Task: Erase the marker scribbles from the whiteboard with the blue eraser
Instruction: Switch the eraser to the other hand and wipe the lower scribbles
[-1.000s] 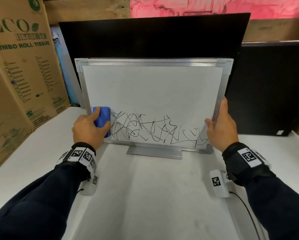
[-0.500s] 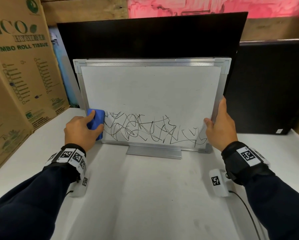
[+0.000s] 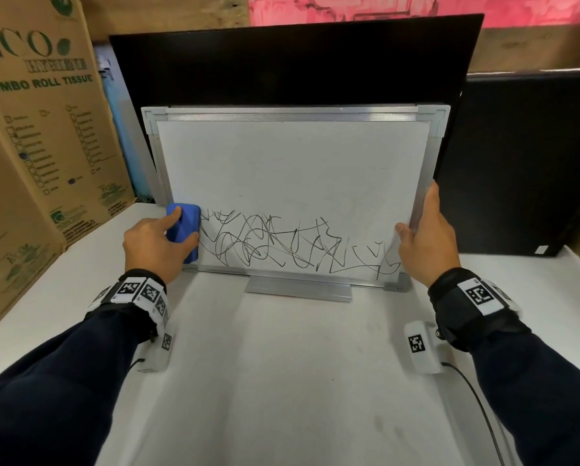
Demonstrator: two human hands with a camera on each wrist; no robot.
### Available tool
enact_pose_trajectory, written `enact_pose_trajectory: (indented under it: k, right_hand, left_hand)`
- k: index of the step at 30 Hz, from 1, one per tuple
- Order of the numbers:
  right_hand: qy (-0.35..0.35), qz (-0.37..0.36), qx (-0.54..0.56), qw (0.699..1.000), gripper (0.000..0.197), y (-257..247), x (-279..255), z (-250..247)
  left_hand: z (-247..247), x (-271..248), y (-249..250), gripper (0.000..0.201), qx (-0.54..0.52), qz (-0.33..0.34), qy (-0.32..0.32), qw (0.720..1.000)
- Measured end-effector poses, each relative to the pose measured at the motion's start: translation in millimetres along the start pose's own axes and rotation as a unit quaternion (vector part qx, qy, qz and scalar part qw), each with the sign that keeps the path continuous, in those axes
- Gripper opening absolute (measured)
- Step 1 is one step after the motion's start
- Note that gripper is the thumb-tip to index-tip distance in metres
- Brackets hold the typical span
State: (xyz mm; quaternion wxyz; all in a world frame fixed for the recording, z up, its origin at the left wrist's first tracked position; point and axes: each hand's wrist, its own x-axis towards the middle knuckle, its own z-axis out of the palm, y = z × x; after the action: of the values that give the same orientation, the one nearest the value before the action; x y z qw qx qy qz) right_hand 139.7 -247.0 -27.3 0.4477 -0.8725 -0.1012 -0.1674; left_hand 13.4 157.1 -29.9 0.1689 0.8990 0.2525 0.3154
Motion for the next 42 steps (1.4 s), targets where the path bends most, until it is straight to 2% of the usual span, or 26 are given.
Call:
enact_pose_trajectory:
  k: [5, 13, 18, 24, 30, 37, 42]
  right_hand:
    - [0.003, -0.003, 0.002, 1.000, 0.091, 1, 1, 0]
    - [0.000, 0.001, 0.004, 1.000, 0.090, -1, 0, -1]
    - [0.001, 0.000, 0.002, 1.000, 0.091, 0, 1, 1]
    - [0.005, -0.006, -0.003, 1.000, 0.091, 2, 3, 2]
    - [0.005, -0.004, -0.001, 1.000, 0.090, -1, 1, 0]
    - [0.004, -0.003, 0.001, 1.000, 0.091, -1, 1, 0]
    - [-0.001, -0.003, 0.004, 1.000, 0.092, -2, 1, -1]
  left_hand:
    - [-6, 10, 13, 0.061, -0.032, -0.012, 0.021, 0.999]
    - [0, -10, 7, 0.062, -0.015, -0.045, -0.046, 0.998]
    - [1, -7, 9, 0.064, -0.012, -0.042, -0.010, 0.999]
    - [9, -12, 9, 0.063, -0.010, -0.035, -0.047, 0.998]
    - [1, -1, 25, 0.064, -0.014, -0.029, -0.008, 0.999]
    - [-9, -1, 34, 0.060, 0.069, -0.026, -0.080, 0.994]
    - [-9, -6, 38, 0.064, -0.010, -0.022, -0.033, 0.999]
